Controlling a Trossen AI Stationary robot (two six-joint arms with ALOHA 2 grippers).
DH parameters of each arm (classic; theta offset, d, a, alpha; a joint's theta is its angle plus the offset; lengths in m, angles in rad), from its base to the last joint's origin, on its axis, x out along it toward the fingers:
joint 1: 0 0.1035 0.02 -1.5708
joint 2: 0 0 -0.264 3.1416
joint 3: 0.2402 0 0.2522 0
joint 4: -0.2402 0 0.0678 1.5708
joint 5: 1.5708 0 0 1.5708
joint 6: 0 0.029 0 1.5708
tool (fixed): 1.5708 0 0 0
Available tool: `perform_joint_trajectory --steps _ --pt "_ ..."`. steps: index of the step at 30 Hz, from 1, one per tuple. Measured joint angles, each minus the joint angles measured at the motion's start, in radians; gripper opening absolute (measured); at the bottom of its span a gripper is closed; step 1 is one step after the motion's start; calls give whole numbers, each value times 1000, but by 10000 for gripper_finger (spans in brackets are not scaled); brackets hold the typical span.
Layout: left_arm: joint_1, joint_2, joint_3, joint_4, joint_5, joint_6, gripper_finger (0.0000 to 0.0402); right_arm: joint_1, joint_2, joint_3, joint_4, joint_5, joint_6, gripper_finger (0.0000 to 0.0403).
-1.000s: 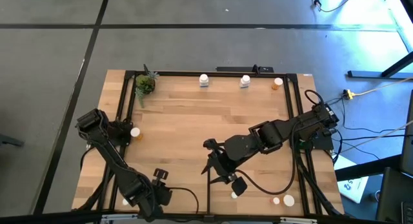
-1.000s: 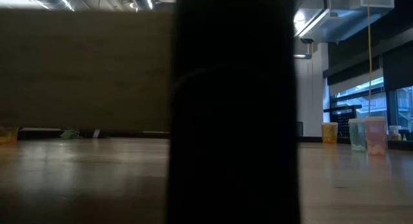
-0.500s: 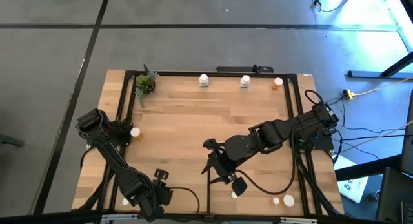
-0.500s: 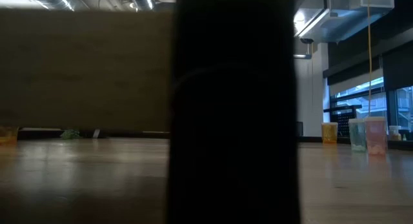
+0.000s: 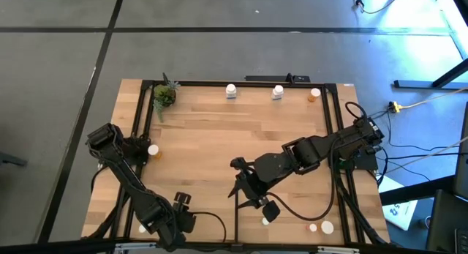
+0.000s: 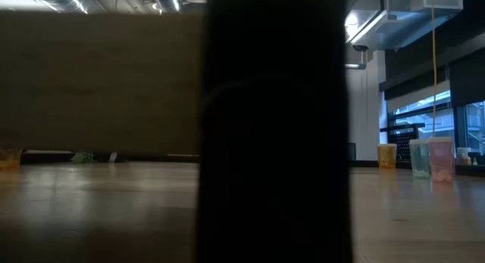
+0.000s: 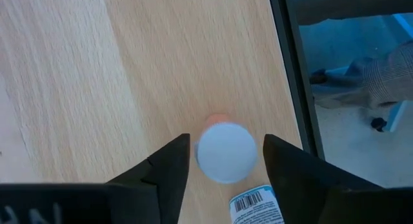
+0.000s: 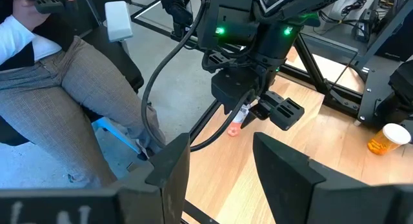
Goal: Pick and place medicine bottles onto shelf by color
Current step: Put the top left pink pill bottle on the shelf, then put the bottom right orange pill bottle on the shelf
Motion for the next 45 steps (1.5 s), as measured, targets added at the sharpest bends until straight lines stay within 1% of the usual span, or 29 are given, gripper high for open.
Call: perform_joint_trajectory --steps 9,17,21,26,29,31,35,40,42,45 --pt "0 -3 0 -15 -1 1 192 0 0 0 0 0 -1 173" --pt "0 -52 0 -43 -37 4 193 0 0 0 0 0 1 173" --pt "5 -68 0 -46 -35 22 193 0 0 0 0 0 -1 173" --pt "8 -69 40 -74 -28 37 192 0 0 0 0 0 -1 173" --pt "9 -69 76 -97 -28 73 192 0 0 0 0 0 1 173" --pt "9 -69 108 -128 -38 93 192 0 0 0 0 0 0 173" --pt "10 -69 183 -272 -128 98 192 0 0 0 0 0 1 173" --pt "44 -69 280 -448 -235 27 192 0 0 0 0 0 1 173" --pt "68 -70 315 -517 -244 4 192 0 0 0 0 0 -1 173" --pt "118 -70 341 -578 -245 0 192 0 0 0 0 0 1 173"
